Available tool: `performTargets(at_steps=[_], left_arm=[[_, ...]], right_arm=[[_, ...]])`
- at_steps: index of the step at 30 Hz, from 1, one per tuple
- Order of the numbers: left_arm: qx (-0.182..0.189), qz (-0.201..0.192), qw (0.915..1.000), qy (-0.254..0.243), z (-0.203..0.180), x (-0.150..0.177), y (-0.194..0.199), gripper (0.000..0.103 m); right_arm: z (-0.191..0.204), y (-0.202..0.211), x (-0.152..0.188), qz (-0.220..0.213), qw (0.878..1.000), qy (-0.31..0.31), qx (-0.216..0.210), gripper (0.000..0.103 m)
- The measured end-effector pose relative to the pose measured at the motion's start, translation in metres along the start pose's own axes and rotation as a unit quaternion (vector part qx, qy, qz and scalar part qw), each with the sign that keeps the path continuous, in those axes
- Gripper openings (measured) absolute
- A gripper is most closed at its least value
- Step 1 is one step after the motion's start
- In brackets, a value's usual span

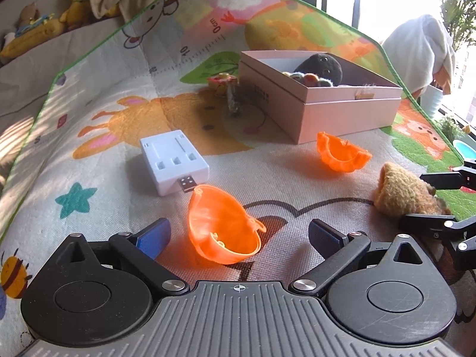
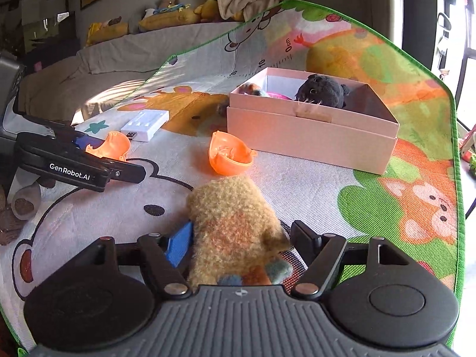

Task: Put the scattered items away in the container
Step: 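Grasp the orange cup with the left tool while the right tool holds the mitten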

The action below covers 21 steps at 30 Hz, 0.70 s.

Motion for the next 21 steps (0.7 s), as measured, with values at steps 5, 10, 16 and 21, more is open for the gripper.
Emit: performTargets(at_steps=[5, 10, 16, 21], left_arm=[[0.001, -0.004, 1.0, -0.001, 0.001, -0.003, -0.001, 0.078], [0.004, -0.017, 0.9997, -0.015, 0.001, 0.0, 0.003, 0.065], [0.079, -0.021, 0.9959, -0.039, 0.005, 0.007, 0.013, 0.082], [0.046, -0.028, 0.995, -0.084, 0.003, 0.017, 0.018, 0.101]], right_arm=[[0.0, -0.001, 0.0, 0.003, 1.0, -0.003, 0.0, 0.076], [0.001, -0.002, 0.0, 0.007, 1.0, -0.001, 0.002, 0.079], [0.0, -0.004, -0.001, 0.011, 1.0, -0.002, 0.003, 0.083], [0.0, -0.003, -0.001, 0.012, 1.0, -0.003, 0.003, 0.084]])
Point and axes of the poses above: each gripper's, at about its wrist camera, not at the fingertips, and y roughly against the way its jaws point, z to its left, x to its underside, the point moved 1 cm from there along -y, roughly the way its jaws point, and after that the axes turned 13 degrees about -x, right-handed, at the moved point
